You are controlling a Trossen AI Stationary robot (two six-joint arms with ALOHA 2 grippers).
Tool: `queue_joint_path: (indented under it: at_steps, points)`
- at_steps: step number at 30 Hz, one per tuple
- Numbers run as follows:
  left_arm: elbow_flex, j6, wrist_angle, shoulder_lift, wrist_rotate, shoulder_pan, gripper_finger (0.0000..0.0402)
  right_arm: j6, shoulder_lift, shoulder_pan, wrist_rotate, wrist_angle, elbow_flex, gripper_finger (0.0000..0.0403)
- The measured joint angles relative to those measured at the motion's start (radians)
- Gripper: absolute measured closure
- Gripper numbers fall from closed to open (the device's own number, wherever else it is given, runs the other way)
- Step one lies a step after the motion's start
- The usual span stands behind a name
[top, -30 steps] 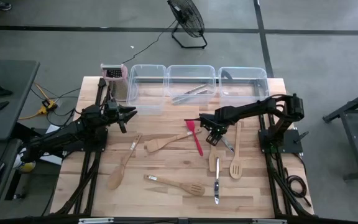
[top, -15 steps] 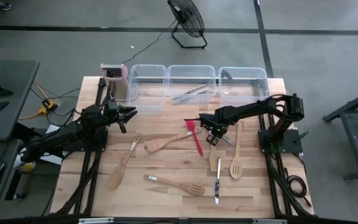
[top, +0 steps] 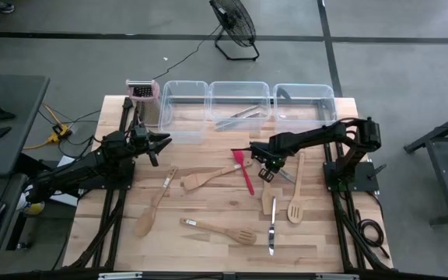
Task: Pick & Place Kitchen Items
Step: Put the silver table knife into the middle transparent container
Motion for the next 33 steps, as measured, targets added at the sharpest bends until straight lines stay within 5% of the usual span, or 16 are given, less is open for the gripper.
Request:
queue_joint_path:
  at_steps: [24,33]
  points:
    - [0.000,0.000,0.000,0.000,-0.003,0.000,0.0300,-0.029,-0.203,-0.033,0.001,0.091,0.004,0.0370]
    - [0.000,0.000,0.000,0.000,-0.002,0.000,0.0300,-0.123,-0.259,-0.072,0.008,-0.008,0.179,0.0370]
